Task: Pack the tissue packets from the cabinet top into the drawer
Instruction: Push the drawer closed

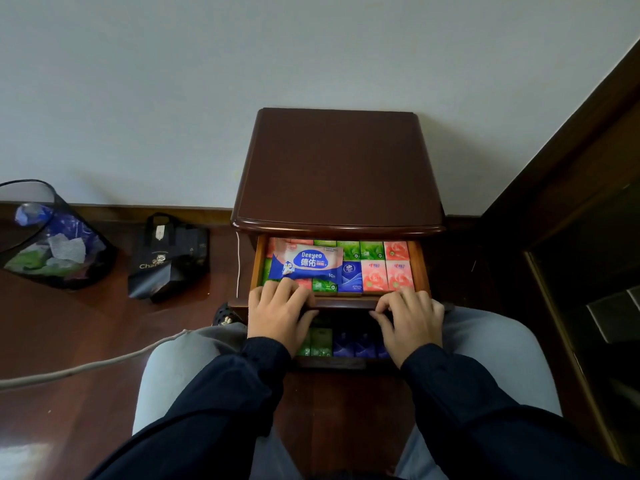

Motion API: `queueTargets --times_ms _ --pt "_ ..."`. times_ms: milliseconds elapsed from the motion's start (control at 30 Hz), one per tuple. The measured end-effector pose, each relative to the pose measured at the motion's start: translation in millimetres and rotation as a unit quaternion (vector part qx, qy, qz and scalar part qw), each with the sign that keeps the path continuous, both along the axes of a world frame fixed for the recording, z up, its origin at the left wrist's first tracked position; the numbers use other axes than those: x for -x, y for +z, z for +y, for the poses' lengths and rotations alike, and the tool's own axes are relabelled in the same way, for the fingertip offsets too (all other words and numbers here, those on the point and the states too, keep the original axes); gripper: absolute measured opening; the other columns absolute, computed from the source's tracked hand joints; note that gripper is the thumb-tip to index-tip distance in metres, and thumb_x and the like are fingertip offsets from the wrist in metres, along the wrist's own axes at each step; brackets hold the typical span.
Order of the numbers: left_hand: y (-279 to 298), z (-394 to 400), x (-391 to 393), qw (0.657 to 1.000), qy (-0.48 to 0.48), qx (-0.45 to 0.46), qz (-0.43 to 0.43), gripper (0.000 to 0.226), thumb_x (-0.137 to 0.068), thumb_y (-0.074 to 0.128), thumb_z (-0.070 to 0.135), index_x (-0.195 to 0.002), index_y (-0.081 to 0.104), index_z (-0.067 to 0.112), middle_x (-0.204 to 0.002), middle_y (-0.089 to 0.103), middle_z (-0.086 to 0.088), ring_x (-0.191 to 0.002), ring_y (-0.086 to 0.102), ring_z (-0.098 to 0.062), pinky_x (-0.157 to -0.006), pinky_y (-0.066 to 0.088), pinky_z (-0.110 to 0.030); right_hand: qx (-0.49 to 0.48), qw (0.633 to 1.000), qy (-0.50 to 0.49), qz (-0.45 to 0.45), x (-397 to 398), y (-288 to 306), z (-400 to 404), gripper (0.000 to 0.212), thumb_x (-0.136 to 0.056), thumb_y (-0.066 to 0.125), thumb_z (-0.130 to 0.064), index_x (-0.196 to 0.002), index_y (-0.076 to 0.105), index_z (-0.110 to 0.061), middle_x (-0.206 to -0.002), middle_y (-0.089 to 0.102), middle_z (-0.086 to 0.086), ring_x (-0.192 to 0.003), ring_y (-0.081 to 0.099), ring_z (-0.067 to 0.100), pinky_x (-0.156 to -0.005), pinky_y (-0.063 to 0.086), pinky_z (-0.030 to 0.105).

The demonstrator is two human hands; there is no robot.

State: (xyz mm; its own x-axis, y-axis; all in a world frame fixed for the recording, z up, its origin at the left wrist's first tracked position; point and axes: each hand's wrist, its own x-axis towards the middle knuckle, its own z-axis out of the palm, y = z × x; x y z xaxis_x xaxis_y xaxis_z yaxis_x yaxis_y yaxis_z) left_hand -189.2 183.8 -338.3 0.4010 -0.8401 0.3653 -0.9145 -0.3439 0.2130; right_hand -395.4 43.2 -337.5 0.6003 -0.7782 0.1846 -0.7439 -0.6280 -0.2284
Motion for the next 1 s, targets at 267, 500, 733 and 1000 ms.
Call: queueTargets --times_ms 267,500,733,1000 --pt "-3 -23 -4 0.997 0.07 -0.03 0.012 0.013 -0.084 0.072 0.027 -0.091 0.061 0.028 -0.086 0.058 0.009 -0.082 0.057 -0.019 -0.073 0.041 -0.037 -0.023 0.998 -0.007 -0.052 -20 -7 -13 0.019 -0.089 0.065 -0.021 -0.105 0.065 -0.031 -0.103 0.057 -0.01 -0.097 0.054 0.013 -0.088 0.048 0.034" --pt "-10 -30 -3 0.988 0.048 -0.11 0.1 0.072 -0.076 0.069 0.019 -0.145 0.048 0.02 -0.141 0.049 -0.003 -0.133 0.047 -0.024 -0.096 0.052 -0.043 -0.091 0.995 0.046 0.002 -26 -22 -16 0.076 -0.084 0.066 -0.009 -0.153 0.039 -0.022 -0.152 0.033 -0.003 -0.147 0.029 0.017 -0.125 0.013 0.048" --pt "-14 -53 -16 0.96 0.019 -0.245 0.134 0.097 -0.088 0.053 0.023 -0.159 -0.013 0.029 -0.166 -0.009 -0.002 -0.155 -0.009 -0.025 -0.118 0.031 -0.042 -0.135 0.988 0.054 0.058 -47 -20 -42 0.08 -0.091 0.055 -0.01 -0.161 0.018 -0.017 -0.169 0.006 -0.005 -0.156 -0.001 0.016 -0.127 -0.003 0.042" --pt "-19 -64 -26 0.962 0.012 -0.244 0.124 0.1 -0.088 0.057 0.021 -0.159 -0.014 0.027 -0.167 -0.014 -0.002 -0.155 -0.006 -0.025 -0.121 0.028 -0.043 -0.139 0.983 0.06 0.103 -58 -20 -58 0.081 -0.092 0.053 -0.015 -0.161 0.013 -0.02 -0.17 0.0 -0.005 -0.156 0.001 0.017 -0.127 -0.002 0.043"
